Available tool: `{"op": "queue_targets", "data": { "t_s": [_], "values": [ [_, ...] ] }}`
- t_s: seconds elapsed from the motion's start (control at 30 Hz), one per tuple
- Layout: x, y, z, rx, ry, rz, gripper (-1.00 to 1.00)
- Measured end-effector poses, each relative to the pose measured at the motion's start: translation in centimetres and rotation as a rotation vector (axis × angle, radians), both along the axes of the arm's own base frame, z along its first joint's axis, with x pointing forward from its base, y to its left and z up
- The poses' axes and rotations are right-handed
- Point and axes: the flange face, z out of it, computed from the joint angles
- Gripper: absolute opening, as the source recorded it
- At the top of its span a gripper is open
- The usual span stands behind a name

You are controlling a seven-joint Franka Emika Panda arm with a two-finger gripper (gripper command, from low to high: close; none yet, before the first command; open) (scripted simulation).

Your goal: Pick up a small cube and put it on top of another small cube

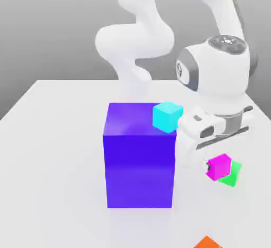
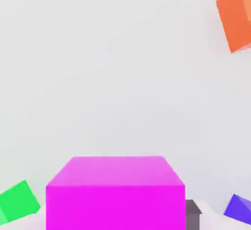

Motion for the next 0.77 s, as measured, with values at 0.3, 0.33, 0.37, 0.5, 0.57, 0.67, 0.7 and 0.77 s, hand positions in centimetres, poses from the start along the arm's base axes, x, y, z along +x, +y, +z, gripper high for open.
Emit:
{"op": "queue_targets", "data": {
  "t_s": [0.3,0.33,0.37,0.5,0.57,0.67,0.7,0.77],
  "values": [
    [-3.3,0.3,-5.9,-0.031,-0.045,0.058,-1.00],
    [-3.4,0.3,-6.6,-0.030,-0.044,0.059,1.00],
    [-3.4,0.3,-6.5,-0.030,-0.044,0.059,1.00],
    [-3.4,0.3,-6.5,-0.030,-0.044,0.059,1.00],
    [-3.4,0.3,-6.6,-0.030,-0.044,0.060,1.00],
    [-3.3,0.5,-4.2,-0.032,-0.047,0.060,1.00],
    [-3.3,0.5,-3.3,-0.032,-0.047,0.062,1.00],
    [-3.4,0.4,-1.5,-0.032,-0.046,0.062,1.00]
  ]
}}
